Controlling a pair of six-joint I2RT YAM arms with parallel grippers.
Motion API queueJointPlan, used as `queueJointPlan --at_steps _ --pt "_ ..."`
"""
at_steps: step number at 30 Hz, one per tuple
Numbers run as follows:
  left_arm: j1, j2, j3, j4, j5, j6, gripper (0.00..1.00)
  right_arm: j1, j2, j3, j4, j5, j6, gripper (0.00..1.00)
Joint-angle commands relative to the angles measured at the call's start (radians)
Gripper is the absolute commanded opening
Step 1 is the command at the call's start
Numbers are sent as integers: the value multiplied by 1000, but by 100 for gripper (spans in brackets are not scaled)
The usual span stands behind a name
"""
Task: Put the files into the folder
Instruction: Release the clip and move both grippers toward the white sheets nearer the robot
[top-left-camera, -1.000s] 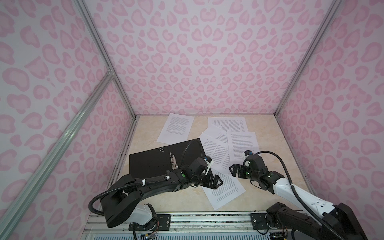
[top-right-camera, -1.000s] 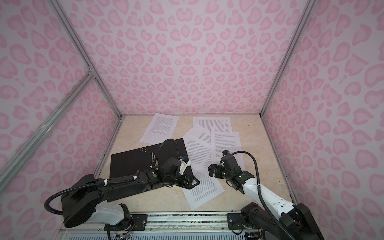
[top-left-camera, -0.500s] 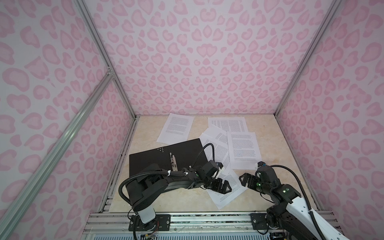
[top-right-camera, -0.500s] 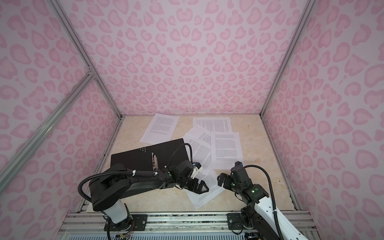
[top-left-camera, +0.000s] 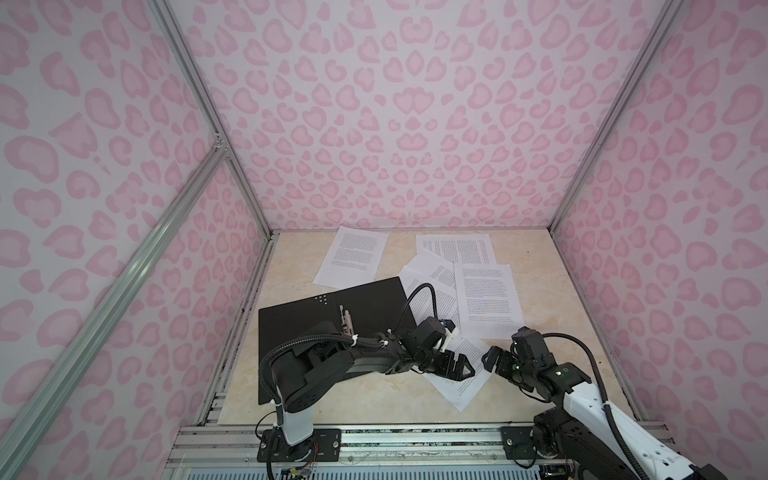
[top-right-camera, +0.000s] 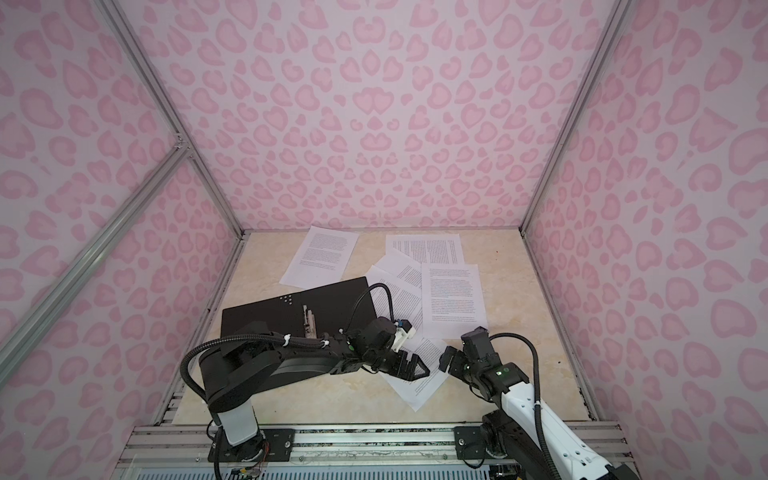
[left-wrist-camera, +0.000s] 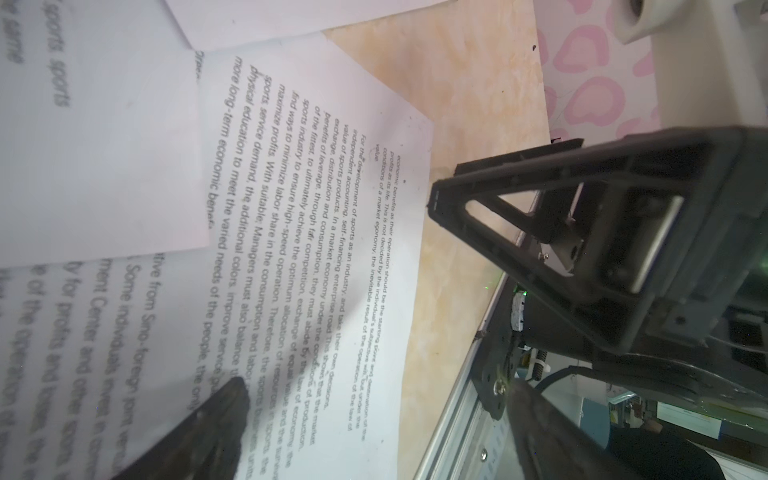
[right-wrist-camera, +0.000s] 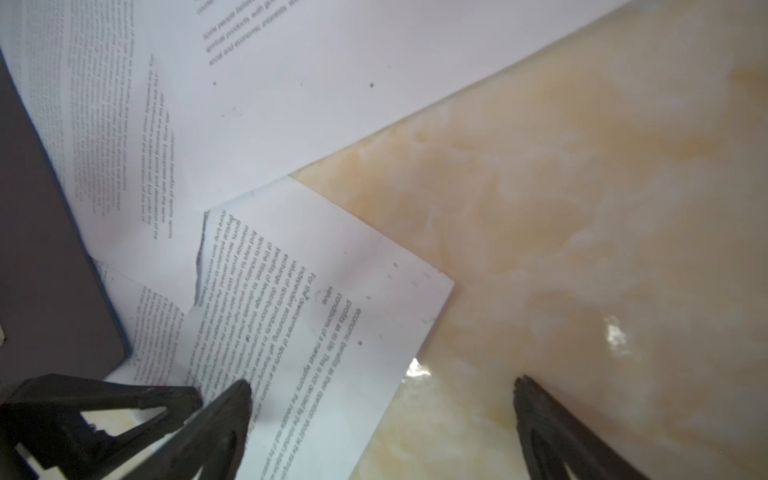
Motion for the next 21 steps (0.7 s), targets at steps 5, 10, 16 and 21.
queueJointPlan --at_steps 5,10,16,21 --pt "2 28 -21 -114 -49 12 99 -7 42 -68 115 -92 77 98" --pt "7 35 -23 -107 -54 8 99 -7 60 -109 237 -148 108 97" --pt "16 46 -28 -84 -48 -9 99 -19 -3 -140 298 -189 128 95" --pt "27 56 -31 -64 -32 -24 99 -17 -116 -212 379 -259 188 93"
